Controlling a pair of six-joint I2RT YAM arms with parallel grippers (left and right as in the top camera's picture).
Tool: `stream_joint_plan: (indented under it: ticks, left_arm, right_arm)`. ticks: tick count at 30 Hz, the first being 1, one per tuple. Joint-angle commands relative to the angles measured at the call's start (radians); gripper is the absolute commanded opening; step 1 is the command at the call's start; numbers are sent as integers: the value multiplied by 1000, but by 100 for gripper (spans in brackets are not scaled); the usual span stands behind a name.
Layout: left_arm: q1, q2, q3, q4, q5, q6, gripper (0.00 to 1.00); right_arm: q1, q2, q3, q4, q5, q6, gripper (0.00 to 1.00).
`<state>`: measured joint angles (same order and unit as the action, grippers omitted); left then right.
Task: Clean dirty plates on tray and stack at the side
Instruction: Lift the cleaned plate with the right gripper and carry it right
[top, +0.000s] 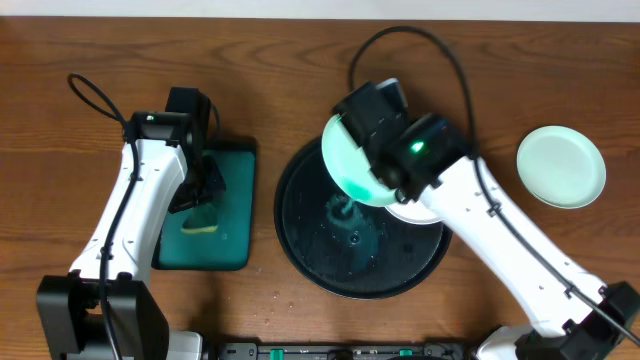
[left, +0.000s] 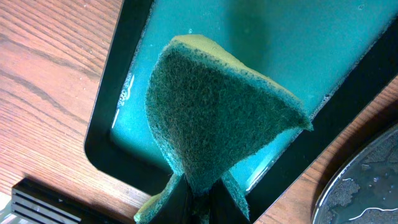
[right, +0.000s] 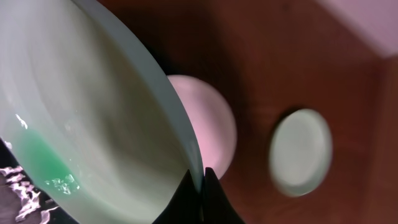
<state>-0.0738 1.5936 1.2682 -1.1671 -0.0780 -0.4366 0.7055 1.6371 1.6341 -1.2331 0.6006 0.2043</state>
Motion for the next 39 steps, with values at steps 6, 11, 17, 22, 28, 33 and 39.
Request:
stream_joint_plan:
  ticks: [6,11,17,22,28,33,39]
  left_arm:
    - [3,-6,5,-2,-13,17,7]
    - [3,-6,5,-2,-13,17,7]
    - [3,-6,3,-2,-13,17,7]
    - [3,-6,3,-2,-13,17,7]
    - [3,-6,3,-2,-13,17,7]
    - [3,-6,3,2,-13,18,7]
    - [3,-6,3,2,-13,21,7]
  right_arm:
    - [227,-8,27,1,499,-183,1]
    - [321,-8,27,14,713,-299,1]
    - [388,-8,27,84,818,-501,1]
    - [424,-8,27,159,911,-639,1]
    - [434,-8,27,319,980,-909,1]
    - [434,-8,27,445,982,-1115,1]
    - [434,-8,27,460,982,-1157,1]
